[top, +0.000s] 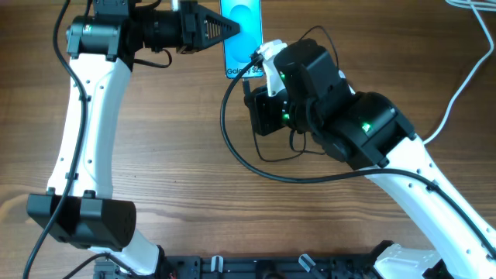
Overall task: Plug charger to phone and switch on socket
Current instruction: 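Lower the phone flat onto the table with the left gripper and release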
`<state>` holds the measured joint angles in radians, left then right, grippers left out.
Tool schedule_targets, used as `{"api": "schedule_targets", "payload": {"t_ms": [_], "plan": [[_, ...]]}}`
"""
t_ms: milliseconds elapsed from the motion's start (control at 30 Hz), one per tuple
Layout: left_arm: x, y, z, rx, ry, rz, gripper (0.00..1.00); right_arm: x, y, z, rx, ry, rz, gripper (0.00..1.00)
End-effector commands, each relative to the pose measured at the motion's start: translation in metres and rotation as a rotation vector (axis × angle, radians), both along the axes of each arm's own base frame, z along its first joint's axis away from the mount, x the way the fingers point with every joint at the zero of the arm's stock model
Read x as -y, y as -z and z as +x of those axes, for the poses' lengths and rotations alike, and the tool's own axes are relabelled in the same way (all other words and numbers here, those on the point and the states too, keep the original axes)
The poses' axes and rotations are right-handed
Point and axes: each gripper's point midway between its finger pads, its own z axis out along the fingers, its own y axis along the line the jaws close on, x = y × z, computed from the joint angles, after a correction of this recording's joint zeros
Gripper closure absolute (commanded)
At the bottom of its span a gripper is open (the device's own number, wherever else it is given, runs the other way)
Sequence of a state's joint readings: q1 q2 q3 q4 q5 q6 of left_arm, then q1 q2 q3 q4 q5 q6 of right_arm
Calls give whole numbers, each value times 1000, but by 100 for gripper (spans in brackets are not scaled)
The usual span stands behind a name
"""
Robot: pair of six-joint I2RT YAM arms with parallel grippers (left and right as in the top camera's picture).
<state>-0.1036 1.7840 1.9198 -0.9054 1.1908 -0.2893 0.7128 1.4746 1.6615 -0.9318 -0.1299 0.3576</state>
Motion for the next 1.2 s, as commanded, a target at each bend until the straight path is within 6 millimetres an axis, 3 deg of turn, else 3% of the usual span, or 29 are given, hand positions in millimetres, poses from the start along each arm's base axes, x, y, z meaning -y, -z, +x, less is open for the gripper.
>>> {"api": "schedule_targets", "payload": {"t_ms": [0, 467, 600, 733, 933, 1033, 1167], "plan": [[4, -6, -8, 7, 34, -17, 96, 3, -21, 13, 80, 42, 21, 95], [3, -3, -10, -12, 35, -15, 96, -4, -37, 22, 116, 74, 97, 95], [3, -3, -10, -12, 34, -14, 96, -2, -36, 23, 120, 85, 89, 82], [3, -3, -10, -12, 33, -14, 96, -2, -35, 23, 113, 87, 87, 80], [-4, 12, 2, -21, -47, 71, 96, 1, -30, 20, 81, 106, 85, 61], [-15, 35, 11, -66, -143, 187, 96, 7, -27, 22, 56, 138, 85, 40], [-27, 75, 10, -134, -190, 361, 96, 40, -16, 37, -16, 356, 79, 13]]}}
